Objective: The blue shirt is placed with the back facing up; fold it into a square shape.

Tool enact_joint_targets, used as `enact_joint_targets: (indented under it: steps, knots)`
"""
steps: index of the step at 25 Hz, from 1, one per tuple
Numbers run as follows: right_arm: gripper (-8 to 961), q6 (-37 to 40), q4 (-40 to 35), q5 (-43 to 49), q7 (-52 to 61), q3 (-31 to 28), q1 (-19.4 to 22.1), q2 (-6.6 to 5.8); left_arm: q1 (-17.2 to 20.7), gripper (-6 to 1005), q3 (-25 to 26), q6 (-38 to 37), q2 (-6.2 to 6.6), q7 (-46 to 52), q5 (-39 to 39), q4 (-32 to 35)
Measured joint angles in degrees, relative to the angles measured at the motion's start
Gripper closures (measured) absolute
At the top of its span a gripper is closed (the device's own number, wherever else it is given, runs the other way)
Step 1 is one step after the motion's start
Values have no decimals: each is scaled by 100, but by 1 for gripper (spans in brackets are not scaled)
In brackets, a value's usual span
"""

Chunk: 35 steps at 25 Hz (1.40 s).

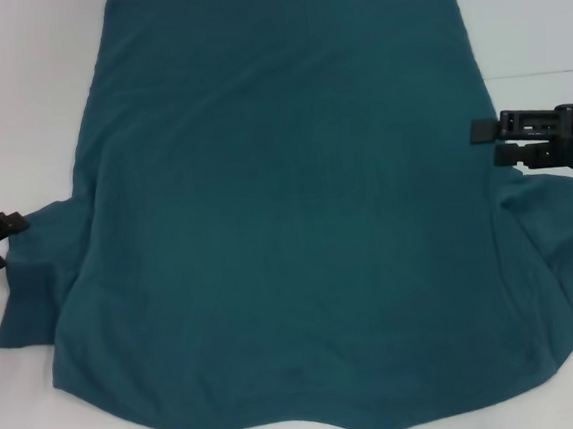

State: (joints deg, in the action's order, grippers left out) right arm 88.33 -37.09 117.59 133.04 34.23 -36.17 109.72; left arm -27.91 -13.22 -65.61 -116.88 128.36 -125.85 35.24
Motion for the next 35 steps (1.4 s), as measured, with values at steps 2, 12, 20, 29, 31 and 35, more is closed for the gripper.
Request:
enact_joint_targets:
  steps: [2, 12, 20, 29, 31, 35]
  knots:
    - [47, -18, 0, 43, -1, -2, 1, -1, -33, 207, -94, 154, -1, 31, -1, -56]
    - [49, -31, 17, 63, -5, -4, 14, -3, -32, 209, -67, 403, -2, 108, 41, -211]
    - [50, -30, 48, 63, -6, -4, 9, -3, -55, 211, -77, 505, 7, 127, 37, -212]
    - [51, -43, 64, 63, -6, -4, 19, -3, -107, 213, -183, 646, 13, 128, -19, -397]
    - [52, -58, 64, 63, -6, -8, 31, -3, -106, 213, -206, 606, 11, 139, -20, -421]
    - [52, -78, 67, 63, -3, -43, 43, -4, -108, 214, -218, 506, 7, 242, -22, -414]
